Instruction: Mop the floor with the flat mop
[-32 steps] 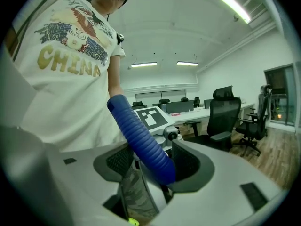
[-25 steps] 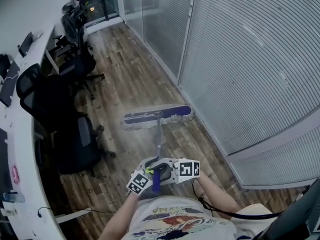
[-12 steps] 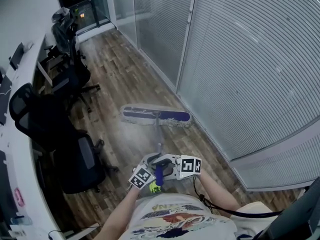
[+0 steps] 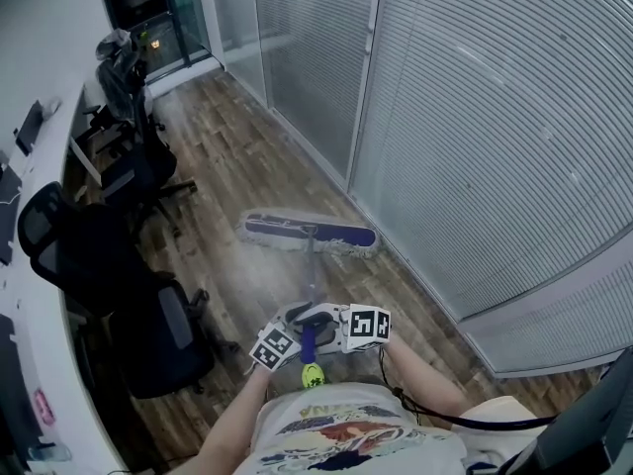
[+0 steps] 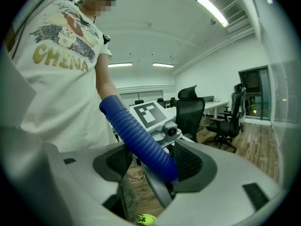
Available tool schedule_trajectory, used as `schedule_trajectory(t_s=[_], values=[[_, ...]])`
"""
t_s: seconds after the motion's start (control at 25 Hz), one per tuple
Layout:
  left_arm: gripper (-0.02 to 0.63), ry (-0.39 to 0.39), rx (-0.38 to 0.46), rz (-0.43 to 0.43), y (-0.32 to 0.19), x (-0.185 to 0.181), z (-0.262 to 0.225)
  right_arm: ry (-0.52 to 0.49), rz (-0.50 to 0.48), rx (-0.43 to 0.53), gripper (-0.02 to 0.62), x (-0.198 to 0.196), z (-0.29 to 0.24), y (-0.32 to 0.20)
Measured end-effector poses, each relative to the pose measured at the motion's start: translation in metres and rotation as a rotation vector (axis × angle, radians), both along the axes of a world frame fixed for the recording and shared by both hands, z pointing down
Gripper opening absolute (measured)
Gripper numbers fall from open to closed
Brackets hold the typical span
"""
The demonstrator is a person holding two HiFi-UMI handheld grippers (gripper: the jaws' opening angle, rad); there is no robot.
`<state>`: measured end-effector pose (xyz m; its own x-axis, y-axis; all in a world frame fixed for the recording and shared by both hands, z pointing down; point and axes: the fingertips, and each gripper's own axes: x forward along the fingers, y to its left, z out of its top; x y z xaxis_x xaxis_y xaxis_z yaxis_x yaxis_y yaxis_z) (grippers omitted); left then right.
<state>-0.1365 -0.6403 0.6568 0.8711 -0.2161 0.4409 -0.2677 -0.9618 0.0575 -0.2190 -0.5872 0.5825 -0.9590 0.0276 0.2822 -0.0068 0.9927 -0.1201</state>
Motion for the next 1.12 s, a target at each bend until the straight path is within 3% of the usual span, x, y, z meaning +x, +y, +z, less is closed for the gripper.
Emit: schedule_trajectory(t_s=[0.24,0.44,0.8,1.12], values=[[0.229,-0.014,0.007,-0.026,0.032,0.006,0.0,0.015,-0.026,0.007,0.25,0.006,0.002,0.035],[0.229,-0.05,0.01,-0.039,0.087,0.024,0.006,0.017,-0.032,0.013,0.25,0.027,0.005,0.091],[0.229,-0.059,0.004,-0.118,0.231,0.077,0.012,-0.013,-0.102,0.022,0.25,0.087,0.007,0.24],[0.229,-0.025,-0.018,-0.234,0.347,0.091,0.021,-0.031,-0.201,0.01,0.252,0.106,0.019,0.363]])
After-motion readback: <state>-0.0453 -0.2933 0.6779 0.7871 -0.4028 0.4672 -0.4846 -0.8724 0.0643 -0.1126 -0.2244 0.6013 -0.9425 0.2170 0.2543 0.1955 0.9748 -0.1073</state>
